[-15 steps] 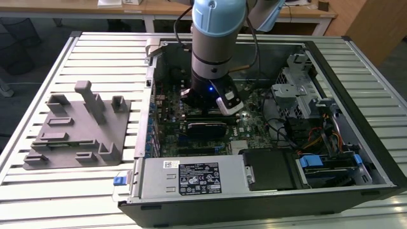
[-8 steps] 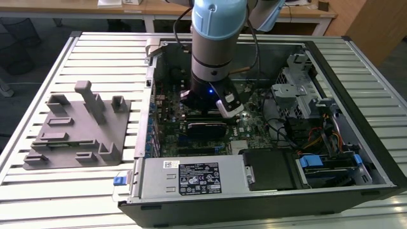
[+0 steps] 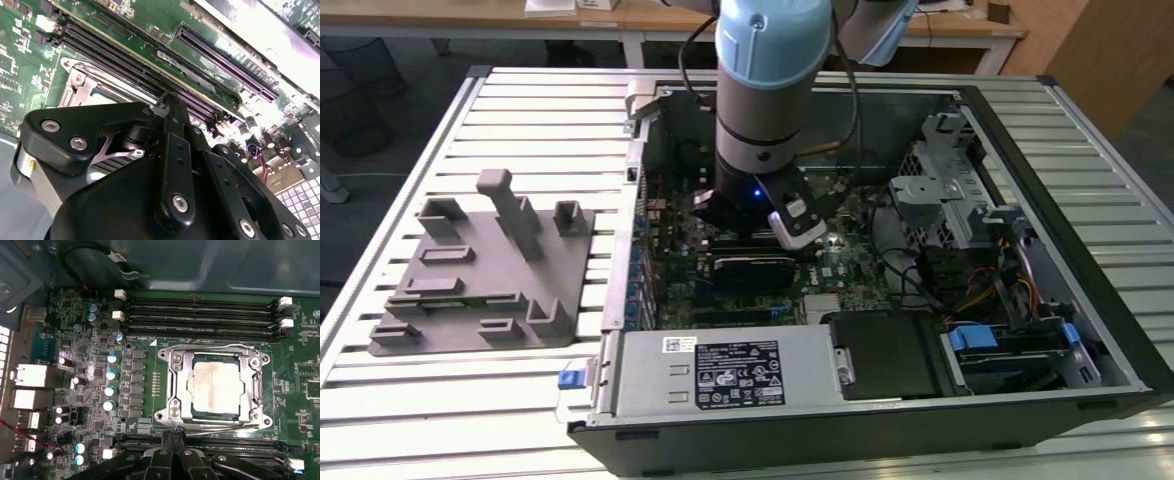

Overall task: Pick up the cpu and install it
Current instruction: 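Install the second cpu locking lever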

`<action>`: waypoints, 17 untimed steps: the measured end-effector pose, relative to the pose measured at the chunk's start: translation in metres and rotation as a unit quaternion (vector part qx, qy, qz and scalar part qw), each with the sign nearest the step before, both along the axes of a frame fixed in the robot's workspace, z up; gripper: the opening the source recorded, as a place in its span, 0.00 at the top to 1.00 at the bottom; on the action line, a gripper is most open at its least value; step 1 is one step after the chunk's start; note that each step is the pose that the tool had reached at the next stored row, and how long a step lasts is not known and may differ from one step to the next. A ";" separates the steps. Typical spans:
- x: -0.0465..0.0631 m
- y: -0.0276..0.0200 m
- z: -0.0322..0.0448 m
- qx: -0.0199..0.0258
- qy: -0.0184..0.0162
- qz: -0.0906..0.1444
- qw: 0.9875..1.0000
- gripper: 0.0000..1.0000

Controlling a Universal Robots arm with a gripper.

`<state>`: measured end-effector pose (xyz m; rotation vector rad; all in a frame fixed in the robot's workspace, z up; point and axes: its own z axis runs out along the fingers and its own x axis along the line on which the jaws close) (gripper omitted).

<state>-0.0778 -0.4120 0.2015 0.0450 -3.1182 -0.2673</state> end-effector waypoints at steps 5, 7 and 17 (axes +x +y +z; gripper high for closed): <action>-0.002 0.0000 -0.0024 0.010 0.000 0.000 1.000 0.89; -0.003 0.0001 -0.0040 0.012 0.000 0.000 1.000 0.89; -0.005 0.0000 -0.0065 0.020 0.000 0.000 1.000 0.89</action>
